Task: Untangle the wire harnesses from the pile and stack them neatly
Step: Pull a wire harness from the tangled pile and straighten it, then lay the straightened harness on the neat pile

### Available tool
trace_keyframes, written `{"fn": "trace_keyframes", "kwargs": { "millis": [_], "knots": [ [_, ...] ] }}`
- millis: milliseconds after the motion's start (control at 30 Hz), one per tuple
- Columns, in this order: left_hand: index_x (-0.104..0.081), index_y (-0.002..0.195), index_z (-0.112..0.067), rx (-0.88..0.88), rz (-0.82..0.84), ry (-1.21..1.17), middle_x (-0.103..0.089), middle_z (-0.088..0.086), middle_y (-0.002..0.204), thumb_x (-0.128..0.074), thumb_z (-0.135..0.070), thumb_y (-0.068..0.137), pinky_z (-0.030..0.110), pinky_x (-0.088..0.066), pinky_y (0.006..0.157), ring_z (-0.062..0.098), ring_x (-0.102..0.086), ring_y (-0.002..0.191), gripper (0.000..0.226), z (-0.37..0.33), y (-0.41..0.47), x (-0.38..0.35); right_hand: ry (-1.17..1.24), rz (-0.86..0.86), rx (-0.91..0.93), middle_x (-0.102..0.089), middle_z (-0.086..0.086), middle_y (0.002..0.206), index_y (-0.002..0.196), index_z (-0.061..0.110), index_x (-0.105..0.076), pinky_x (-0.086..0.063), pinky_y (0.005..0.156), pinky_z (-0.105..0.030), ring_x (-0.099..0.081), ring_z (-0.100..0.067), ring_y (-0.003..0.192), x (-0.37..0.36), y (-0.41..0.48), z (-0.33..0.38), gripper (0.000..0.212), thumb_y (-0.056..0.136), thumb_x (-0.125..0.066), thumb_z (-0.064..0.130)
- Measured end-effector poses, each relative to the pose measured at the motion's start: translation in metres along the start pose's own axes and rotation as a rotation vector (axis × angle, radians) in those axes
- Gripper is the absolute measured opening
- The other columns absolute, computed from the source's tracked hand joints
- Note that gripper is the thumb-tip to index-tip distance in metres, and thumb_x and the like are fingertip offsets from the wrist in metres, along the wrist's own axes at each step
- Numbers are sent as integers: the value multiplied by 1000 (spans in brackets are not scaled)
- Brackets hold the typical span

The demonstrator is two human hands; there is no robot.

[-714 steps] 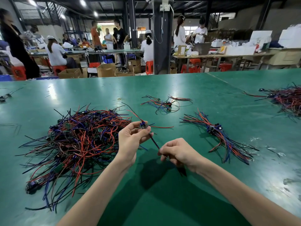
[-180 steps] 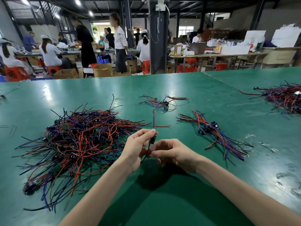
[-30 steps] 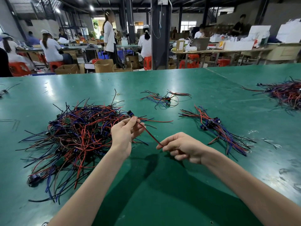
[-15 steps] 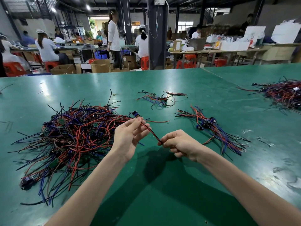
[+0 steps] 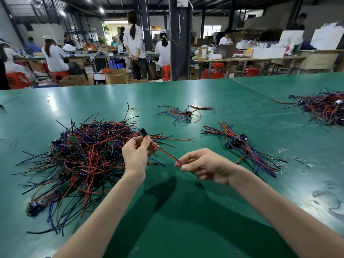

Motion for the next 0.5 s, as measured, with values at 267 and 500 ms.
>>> {"fn": "trace_keyframes", "kwargs": {
  "millis": [267,500],
  "knots": [
    [-60,86,-4,14,35,16,-63,8,78,-60,-7,91,15,-52,54,14,-61,64,6,0,-4,-5,-90,56,-103,-62,2,61,88,7,-69,-22,32,-11,-28,0,33,4,-3,-4,20,84,-57,-8],
    [-60,82,-2,68,163,-25,-63,6,71,-59,-3,91,19,-54,54,11,-64,53,9,6,-21,-24,-157,225,-113,-69,1,99,106,16,-67,-32,39,-13,-40,-3,46,2,-13,2,25,81,-69,19]
  ]
}}
Point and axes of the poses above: each hand's wrist, its own y-axis towards the middle knuckle, its own x-axis out of the back of the hand, z = x × y, the point moved 7 cm from there along y, towards the middle knuckle
